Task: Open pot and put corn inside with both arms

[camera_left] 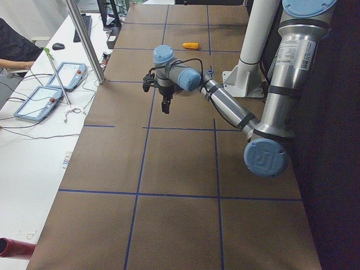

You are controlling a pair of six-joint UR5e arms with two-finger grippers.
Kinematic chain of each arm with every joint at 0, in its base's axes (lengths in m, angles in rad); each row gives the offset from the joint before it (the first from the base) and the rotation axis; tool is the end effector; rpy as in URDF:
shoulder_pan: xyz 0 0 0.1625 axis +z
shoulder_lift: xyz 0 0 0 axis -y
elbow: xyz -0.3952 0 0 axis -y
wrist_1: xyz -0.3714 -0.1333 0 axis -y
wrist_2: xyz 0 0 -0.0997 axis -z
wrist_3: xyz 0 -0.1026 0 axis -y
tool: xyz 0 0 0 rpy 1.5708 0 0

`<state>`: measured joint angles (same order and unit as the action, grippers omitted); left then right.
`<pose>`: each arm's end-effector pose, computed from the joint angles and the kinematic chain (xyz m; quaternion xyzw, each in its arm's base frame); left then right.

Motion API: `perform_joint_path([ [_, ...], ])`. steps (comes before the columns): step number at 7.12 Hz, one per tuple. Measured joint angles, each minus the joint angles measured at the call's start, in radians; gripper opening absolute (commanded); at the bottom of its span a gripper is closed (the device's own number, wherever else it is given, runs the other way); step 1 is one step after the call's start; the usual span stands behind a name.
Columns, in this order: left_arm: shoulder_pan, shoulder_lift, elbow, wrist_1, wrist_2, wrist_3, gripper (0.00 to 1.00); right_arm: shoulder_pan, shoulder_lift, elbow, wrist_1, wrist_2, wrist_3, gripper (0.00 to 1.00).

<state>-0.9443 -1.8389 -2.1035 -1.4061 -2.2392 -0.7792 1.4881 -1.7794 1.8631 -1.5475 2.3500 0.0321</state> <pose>0.2316 -0.4388 0.2825 0.0240 0.4287 0.0338 0.9025 0.0283 -0.3989 0.5800 0.0276 -0.3815 -0.0437 0.9229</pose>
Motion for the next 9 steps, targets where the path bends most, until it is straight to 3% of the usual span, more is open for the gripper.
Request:
perform_joint_path([
  [2,0.248,-0.252,0.052,0.092,0.14,-0.259,1.0,-0.001,0.001,-0.001,0.0,0.005,-0.002,1.0],
  [3,0.312,-0.351,0.117,0.109,0.187,-0.307,1.0,-0.001,0.002,-0.001,0.002,0.004,-0.004,1.0],
  [6,0.361,-0.562,0.35,0.115,0.255,-0.349,1.0,-0.002,0.004,0.002,0.004,0.004,-0.009,1.0],
  [9,0.372,-0.673,0.517,0.061,0.273,-0.445,1.0,-0.002,0.004,0.002,0.004,0.004,-0.011,1.0],
])
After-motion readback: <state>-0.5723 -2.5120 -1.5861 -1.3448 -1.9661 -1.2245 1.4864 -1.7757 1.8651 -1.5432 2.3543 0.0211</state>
